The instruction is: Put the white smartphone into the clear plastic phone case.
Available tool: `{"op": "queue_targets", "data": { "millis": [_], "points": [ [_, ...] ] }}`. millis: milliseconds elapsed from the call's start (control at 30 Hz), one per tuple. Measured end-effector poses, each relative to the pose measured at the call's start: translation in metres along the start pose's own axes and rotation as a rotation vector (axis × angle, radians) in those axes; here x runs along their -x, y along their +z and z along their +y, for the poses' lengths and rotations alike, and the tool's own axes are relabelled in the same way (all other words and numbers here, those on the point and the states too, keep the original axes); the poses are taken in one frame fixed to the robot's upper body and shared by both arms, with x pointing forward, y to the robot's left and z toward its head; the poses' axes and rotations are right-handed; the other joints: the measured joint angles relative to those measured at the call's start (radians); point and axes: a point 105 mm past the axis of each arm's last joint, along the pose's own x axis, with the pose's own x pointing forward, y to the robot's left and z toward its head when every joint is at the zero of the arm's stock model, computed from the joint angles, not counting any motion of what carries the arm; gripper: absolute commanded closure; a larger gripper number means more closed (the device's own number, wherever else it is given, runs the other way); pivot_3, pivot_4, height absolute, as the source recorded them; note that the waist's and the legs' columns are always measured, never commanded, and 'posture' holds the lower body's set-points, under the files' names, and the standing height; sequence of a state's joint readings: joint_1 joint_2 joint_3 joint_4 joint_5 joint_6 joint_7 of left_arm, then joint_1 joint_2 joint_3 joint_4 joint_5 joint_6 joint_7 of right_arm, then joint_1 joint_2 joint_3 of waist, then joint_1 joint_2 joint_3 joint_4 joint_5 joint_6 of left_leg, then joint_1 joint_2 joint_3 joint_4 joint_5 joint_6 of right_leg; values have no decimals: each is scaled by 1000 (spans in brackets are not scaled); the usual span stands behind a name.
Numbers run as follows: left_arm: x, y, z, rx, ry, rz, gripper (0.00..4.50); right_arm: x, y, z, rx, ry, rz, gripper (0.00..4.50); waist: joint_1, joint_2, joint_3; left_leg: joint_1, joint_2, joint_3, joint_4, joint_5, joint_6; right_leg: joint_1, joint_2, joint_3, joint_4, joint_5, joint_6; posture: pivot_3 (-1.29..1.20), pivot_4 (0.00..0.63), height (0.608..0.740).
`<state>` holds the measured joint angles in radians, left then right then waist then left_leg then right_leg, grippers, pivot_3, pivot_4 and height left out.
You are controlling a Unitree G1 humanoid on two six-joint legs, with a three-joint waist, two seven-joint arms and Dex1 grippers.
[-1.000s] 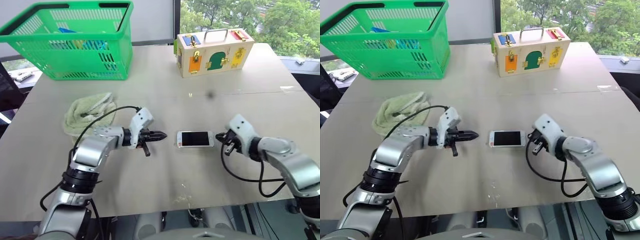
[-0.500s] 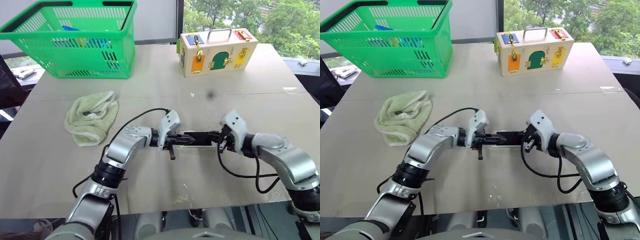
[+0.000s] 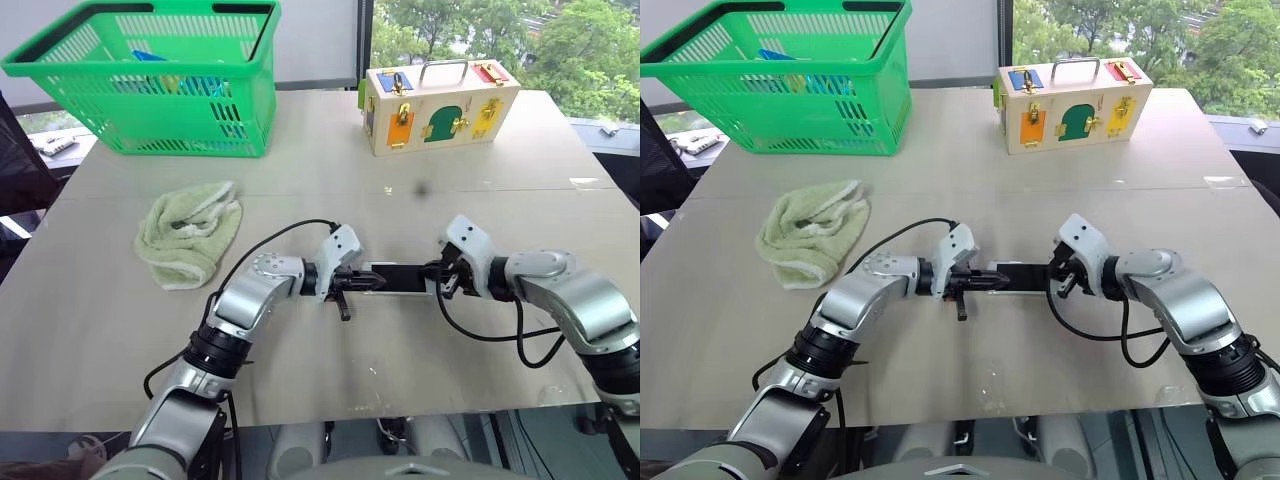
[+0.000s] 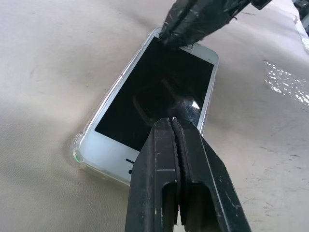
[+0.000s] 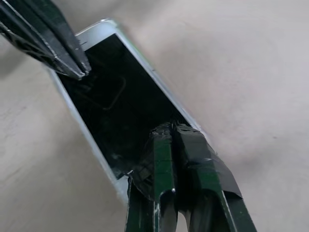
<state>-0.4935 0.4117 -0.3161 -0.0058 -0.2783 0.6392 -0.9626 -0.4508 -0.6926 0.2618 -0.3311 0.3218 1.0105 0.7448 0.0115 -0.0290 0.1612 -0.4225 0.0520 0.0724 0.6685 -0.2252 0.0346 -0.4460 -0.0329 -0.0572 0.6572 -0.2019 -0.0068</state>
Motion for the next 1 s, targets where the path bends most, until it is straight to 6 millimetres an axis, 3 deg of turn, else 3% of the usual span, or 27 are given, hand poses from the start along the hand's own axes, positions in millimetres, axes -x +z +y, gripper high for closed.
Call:
{"op": "queue_targets", "data": {
  "millis": [233,733,1000],
  "points": [
    [-1,-2,0,4,10,4,4431,-5,-3,-4,45,38,55,4500,0,-2,-1,8,0,0,0,0,0,7,-1,-2,-1,0,0,0,150,740],
    [-2,-3,0,-2,10,9,4431,-12,-13,-19,39,38,99,4500,2,-7,-19,8,2,-9,-1,-3,-5,14,-7,-9,-12,0,0,0,150,740],
    [-2,-2,0,-8,6,2,4431,1,-9,1,-32,120,-79,4500,2,3,-10,6,1,-8,-5,0,0,13,-7,-10,-13,0,0,0,150,740]
  ]
}}
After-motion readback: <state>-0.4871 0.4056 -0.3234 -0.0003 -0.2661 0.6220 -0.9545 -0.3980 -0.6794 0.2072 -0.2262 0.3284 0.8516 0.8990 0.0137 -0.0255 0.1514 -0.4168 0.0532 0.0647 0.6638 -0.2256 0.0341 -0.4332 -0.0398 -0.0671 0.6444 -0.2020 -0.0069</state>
